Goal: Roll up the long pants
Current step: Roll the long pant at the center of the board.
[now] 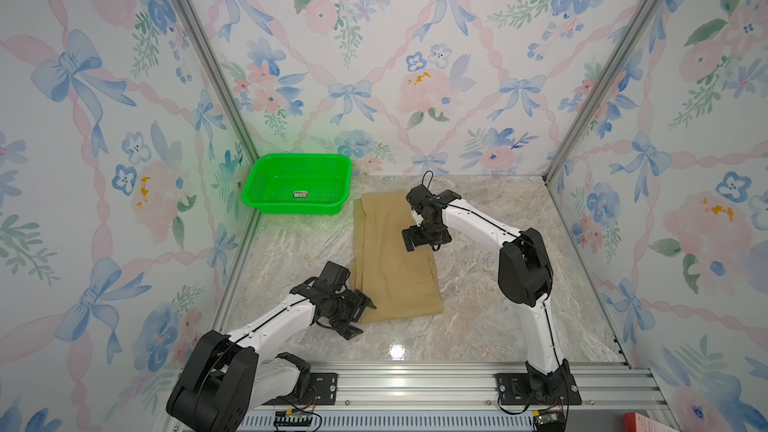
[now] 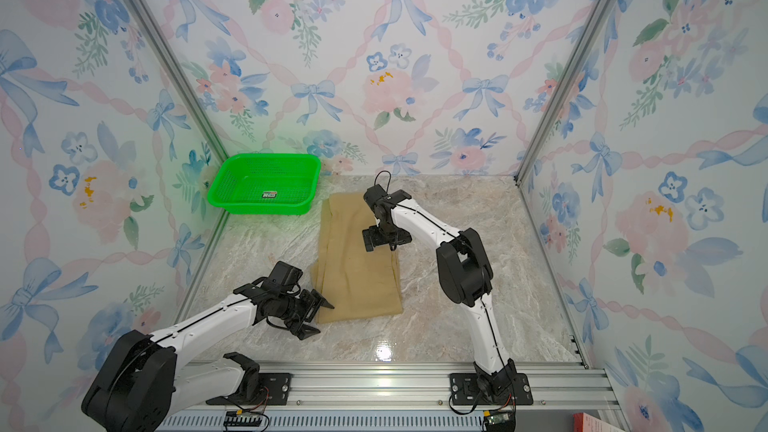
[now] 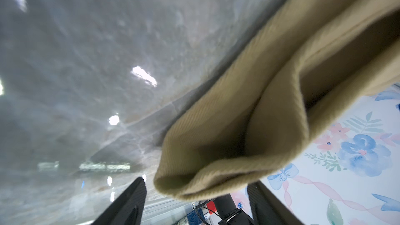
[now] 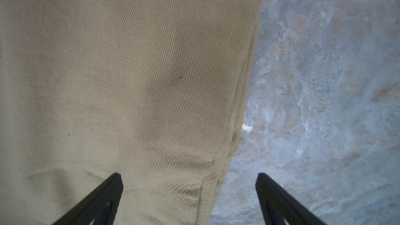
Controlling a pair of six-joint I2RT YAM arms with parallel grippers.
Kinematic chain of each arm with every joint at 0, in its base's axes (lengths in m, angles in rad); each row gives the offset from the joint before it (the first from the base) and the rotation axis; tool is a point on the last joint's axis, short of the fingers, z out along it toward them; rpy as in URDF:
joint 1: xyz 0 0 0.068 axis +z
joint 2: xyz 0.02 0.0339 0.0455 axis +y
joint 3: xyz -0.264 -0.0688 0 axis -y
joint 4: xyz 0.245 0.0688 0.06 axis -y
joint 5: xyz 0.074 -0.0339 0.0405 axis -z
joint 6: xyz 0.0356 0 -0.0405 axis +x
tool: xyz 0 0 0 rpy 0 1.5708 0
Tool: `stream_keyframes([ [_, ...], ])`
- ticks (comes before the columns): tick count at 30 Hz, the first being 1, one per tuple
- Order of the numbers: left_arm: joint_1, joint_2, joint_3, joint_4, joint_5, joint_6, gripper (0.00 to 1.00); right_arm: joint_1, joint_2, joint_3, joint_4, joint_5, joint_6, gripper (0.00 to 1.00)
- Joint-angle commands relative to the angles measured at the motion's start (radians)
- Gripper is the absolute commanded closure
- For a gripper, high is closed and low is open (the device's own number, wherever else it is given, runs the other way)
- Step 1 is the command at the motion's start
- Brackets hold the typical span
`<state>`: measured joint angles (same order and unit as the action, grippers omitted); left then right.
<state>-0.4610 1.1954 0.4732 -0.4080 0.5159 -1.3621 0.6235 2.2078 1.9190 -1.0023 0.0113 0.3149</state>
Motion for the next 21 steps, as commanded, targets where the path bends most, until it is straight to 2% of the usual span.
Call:
stream_keyframes([
  [1, -0.017, 0.025, 0.01, -0.011, -0.054, -0.01, 0.28, 0.009, -0.037, -0.017, -0.015, -0.005, 0.019, 0.0],
  [5, -0.017, 0.058, -0.001, 0.031, -0.105, -0.023, 0.5, 0.011, -0.043, -0.023, -0.011, -0.005, 0.018, 0.0],
  [8, -0.016, 0.087, -0.004, 0.058, -0.144, -0.031, 0.55, 0.012, -0.058, -0.041, -0.001, -0.005, 0.019, 0.0],
  [9, -0.016, 0.093, -0.002, 0.061, -0.156, -0.032, 0.61, 0.012, -0.063, -0.047, 0.004, -0.005, 0.019, 0.0],
  [11, -0.017, 0.107, 0.01, 0.041, -0.191, -0.028, 0.77, 0.011, -0.07, -0.057, 0.004, -0.005, 0.018, 0.0],
  [13, -0.016, 0.115, 0.018, 0.015, -0.207, -0.029, 1.0, 0.012, -0.077, -0.064, 0.005, -0.006, 0.017, 0.0],
  [19, -0.016, 0.029, 0.013, -0.111, -0.288, -0.043, 1.0, 0.015, -0.098, -0.094, 0.017, -0.005, 0.016, 0.0],
  [20, -0.016, 0.006, 0.007, -0.128, -0.297, -0.059, 0.75, 0.015, -0.101, -0.1, 0.021, -0.006, 0.018, 0.0],
  [21, -0.016, -0.012, 0.004, -0.151, -0.305, -0.076, 0.38, 0.015, -0.104, -0.107, 0.027, -0.007, 0.018, 0.0],
])
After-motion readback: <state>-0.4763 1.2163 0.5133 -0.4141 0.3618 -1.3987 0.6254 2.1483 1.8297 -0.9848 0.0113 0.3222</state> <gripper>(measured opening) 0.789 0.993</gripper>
